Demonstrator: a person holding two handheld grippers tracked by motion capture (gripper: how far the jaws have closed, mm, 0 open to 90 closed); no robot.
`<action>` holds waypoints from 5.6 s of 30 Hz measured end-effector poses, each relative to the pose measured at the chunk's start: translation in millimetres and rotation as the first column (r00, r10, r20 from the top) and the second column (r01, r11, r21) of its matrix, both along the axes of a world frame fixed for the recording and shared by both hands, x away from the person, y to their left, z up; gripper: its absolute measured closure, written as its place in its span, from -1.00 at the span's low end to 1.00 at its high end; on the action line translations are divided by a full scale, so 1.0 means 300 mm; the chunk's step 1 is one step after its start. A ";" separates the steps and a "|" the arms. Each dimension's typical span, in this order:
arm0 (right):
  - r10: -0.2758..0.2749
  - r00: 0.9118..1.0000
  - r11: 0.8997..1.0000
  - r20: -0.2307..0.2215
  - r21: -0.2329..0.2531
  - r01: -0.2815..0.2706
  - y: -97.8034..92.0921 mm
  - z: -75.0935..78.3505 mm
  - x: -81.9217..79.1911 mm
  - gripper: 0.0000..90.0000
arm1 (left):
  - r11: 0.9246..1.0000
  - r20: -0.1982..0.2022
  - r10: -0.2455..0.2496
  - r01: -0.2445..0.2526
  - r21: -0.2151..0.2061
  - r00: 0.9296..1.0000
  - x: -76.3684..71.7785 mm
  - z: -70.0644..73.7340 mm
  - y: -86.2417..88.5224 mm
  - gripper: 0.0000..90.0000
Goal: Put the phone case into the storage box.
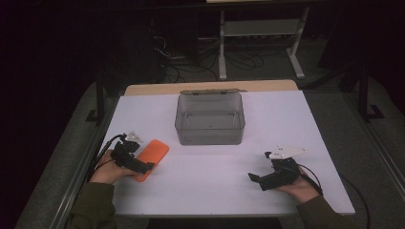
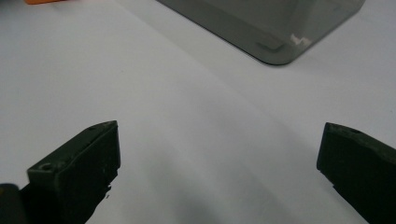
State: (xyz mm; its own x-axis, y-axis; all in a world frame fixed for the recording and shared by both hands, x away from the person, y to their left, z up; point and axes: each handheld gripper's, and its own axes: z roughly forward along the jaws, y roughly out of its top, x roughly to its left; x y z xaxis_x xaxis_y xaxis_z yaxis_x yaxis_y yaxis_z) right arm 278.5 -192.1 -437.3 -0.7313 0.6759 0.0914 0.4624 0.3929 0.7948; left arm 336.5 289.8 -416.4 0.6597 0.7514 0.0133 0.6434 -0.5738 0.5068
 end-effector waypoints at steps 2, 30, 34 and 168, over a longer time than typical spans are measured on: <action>0.000 1.000 1.000 0.000 0.000 0.000 0.000 0.000 0.000 -1.00 | 1.000 -0.011 0.007 -0.007 0.001 1.000 0.000 -0.004 -0.001 -1.00; 0.000 1.000 1.000 0.001 -0.001 0.000 0.000 0.000 0.000 -1.00 | 0.997 -0.103 0.012 -0.004 0.078 0.995 0.003 -0.045 -0.018 -1.00; 0.000 1.000 1.000 0.001 -0.001 0.000 0.000 0.000 0.000 -1.00 | 0.996 -0.106 0.018 -0.008 0.092 0.994 0.004 -0.049 -0.019 -1.00; -0.016 1.000 1.000 0.009 0.017 0.016 -0.007 0.003 -0.004 -1.00 | 0.939 -0.109 -0.344 0.344 -0.021 0.933 -0.027 0.087 -0.349 -0.68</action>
State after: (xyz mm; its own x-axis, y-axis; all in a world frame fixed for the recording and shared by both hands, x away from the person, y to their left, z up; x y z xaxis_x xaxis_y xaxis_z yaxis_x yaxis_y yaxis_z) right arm 277.3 -194.4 -436.5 -0.7213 0.6858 0.0963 0.4610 0.3717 0.8058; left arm 328.5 185.3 -390.4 0.8749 0.4784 -0.0747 0.4585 -0.7690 0.4454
